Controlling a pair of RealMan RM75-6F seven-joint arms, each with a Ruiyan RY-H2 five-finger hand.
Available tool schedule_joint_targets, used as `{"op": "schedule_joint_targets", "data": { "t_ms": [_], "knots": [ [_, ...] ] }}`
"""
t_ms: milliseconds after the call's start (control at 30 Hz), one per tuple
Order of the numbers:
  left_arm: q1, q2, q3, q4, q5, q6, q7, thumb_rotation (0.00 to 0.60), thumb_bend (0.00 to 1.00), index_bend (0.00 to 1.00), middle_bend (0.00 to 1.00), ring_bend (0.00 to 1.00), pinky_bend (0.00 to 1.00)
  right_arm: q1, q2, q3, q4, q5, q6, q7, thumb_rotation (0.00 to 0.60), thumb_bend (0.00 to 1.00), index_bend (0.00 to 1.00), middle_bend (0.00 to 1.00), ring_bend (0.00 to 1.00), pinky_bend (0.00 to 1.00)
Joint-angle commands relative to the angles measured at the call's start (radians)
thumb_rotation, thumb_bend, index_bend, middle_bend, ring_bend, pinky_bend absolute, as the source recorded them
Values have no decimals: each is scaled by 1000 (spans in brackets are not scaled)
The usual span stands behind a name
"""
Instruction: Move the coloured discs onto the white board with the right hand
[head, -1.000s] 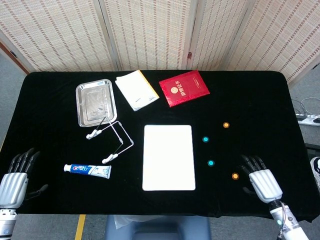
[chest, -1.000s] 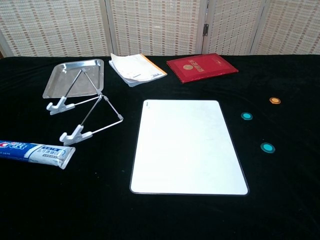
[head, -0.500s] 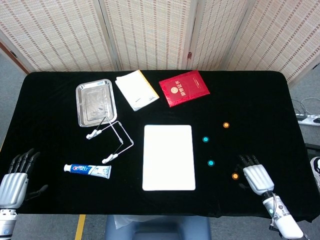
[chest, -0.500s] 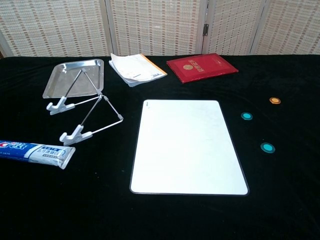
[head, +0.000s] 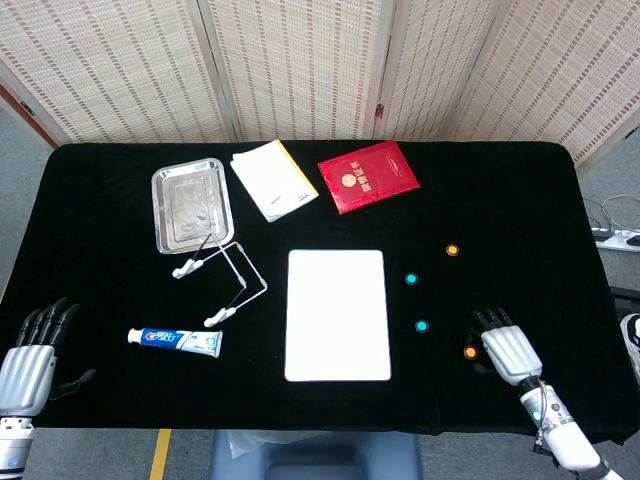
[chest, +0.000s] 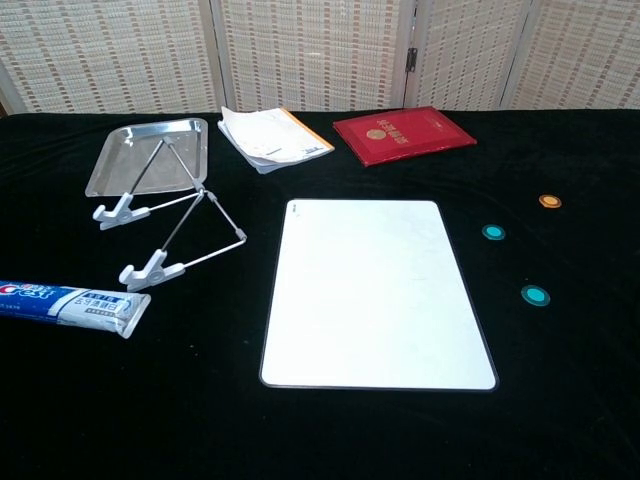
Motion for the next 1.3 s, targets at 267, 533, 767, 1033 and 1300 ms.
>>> {"op": "schedule_joint_targets", "data": {
  "t_ms": [267, 533, 767, 1033, 1300],
  "knots": [
    [-1, -6, -1, 12, -3, -3, -7, 600, 204, 41, 15, 68, 0, 9, 11, -4, -19, 20, -18, -9, 600, 312, 450, 139, 27, 0],
    [0, -11, -2, 23, -8, -6, -15, 600, 205, 40, 16, 68, 0, 18, 13, -3, -25, 38, -34, -23, 600, 344, 464, 149, 25, 0],
    [0, -16, -1, 34, -9, -7, -22, 600, 205, 39, 15, 68, 0, 22, 12, -6, -30, 46, -40, -32, 600, 384, 500, 167, 34, 0],
    [1, -22, -1, 46, -11, -9, -30, 600, 204, 37, 15, 68, 0, 21, 14, -9, -38, 45, -27, -33, 600, 425, 559, 201, 35, 0],
    [4, -21, -2, 51, -11, -3, -39, 600, 205, 34, 16, 68, 0, 30, 47, -3, -107, -10, 31, -16, 600, 426, 561, 205, 40, 0]
  ]
}}
